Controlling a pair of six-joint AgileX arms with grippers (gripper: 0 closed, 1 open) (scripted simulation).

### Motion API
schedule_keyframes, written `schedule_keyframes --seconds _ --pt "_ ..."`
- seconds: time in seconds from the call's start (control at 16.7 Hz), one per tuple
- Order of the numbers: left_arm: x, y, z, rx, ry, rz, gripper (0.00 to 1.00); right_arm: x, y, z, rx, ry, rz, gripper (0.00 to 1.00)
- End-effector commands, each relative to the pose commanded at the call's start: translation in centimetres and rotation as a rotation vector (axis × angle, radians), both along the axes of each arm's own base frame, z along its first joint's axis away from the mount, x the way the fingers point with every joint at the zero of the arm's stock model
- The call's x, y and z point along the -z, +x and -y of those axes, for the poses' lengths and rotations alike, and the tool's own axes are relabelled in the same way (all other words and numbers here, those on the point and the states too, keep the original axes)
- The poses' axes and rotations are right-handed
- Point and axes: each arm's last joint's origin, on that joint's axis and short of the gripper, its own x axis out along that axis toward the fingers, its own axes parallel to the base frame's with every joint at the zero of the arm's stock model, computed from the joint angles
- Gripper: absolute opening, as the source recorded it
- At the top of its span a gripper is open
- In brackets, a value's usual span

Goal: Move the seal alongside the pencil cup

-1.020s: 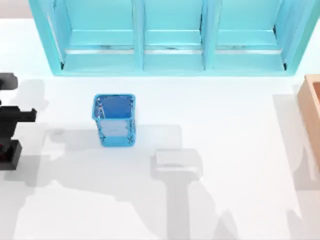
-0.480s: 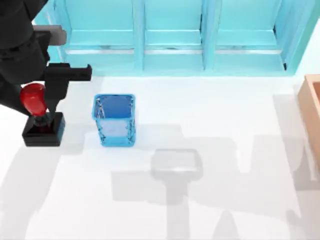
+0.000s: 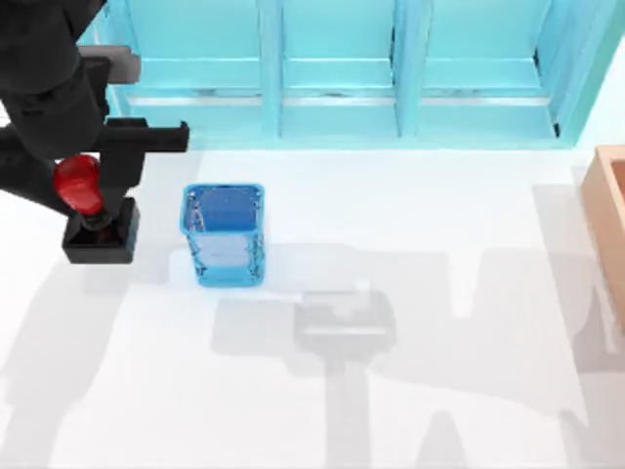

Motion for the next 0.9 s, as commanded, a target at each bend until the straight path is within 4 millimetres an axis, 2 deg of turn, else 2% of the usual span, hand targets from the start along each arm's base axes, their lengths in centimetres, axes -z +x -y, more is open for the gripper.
schedule_keyframes --seconds 0.24,0.36,0.66,0.9 --pt "2.9 3.2 0.3 0.002 -0.006 0.066 0.00 0.0 0.0 0.0 0.000 0.000 0.000 1.00" --pt "3.7 4.0 0.3 0.002 -0.005 0.080 0.00 0.0 0.0 0.0 0.000 0.000 0.000 1.00" --pt "3.9 4.0 0.5 0.007 -0.004 0.079 0.00 0.0 0.0 0.0 0.000 0.000 0.000 1.00" --pt "5.1 4.1 0.4 0.004 -0.004 0.077 0.00 0.0 0.0 0.0 0.000 0.000 0.000 1.00"
